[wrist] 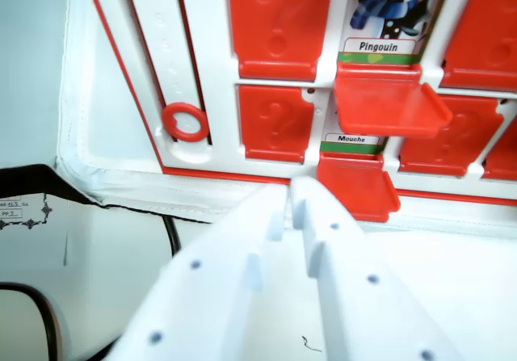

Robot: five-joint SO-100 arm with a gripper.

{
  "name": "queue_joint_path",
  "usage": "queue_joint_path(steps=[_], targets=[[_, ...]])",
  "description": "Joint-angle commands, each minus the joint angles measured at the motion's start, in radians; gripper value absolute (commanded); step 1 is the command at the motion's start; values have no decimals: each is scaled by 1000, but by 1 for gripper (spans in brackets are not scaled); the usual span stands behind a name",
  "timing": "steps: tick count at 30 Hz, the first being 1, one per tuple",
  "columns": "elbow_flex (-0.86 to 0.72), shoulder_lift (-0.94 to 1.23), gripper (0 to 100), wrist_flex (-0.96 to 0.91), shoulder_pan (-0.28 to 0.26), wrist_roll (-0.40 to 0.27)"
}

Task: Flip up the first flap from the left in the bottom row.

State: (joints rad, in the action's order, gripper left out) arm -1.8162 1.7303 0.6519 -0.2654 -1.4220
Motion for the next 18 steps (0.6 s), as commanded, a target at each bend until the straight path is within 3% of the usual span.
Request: queue_joint_path(steps=[1,5,9,14,18], targets=[[61,222,0,107,9,-35],[51,347,0,239,44,-80],[55,443,0,330,115,-132],[97,522,0,428,196,-150],[150,551,0,476,212,-150]])
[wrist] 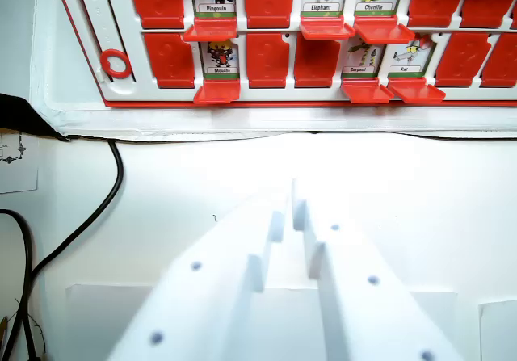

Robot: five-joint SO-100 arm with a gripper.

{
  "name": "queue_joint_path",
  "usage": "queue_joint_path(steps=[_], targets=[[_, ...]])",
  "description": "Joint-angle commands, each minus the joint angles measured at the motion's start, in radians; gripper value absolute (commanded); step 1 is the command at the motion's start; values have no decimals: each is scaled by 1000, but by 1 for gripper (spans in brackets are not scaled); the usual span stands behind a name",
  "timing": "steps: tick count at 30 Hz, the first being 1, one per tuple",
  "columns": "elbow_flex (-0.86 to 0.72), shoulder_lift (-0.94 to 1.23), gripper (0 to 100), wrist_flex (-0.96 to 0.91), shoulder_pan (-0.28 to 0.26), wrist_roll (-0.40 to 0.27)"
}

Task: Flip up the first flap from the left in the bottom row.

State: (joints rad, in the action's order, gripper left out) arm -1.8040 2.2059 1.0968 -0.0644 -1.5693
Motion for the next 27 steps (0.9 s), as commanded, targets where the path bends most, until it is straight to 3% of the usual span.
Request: queue_joint_path(steps=[1,6,12,27], targets=[[147,80,0,40,9,-3],[187,97,0,41,12,3],[249,89,0,41,14,61],[302,81,0,35,12,54]])
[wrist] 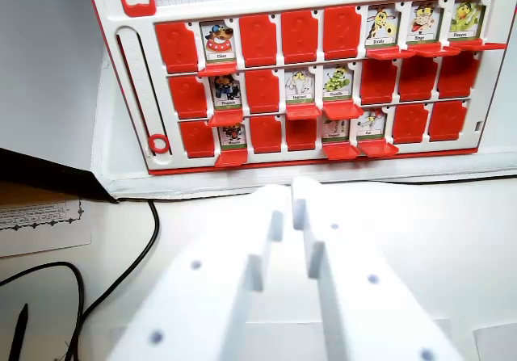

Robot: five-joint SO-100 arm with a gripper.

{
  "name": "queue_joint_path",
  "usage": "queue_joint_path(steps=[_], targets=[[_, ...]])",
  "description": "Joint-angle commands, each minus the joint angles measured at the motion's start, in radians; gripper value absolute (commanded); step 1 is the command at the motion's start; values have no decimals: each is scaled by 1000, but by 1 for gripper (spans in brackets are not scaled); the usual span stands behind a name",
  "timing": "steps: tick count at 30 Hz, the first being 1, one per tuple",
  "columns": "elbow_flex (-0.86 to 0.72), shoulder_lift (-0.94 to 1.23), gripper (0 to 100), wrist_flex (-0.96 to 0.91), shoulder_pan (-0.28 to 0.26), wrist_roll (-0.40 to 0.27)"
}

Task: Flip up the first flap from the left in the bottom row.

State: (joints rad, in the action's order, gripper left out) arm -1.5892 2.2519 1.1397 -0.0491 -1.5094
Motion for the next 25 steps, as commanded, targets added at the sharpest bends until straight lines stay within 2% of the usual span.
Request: queue_joint_path(steps=[1,25], targets=[[84,38,0,-8,-3,-8],[28,63,0,-37,-5,-48]])
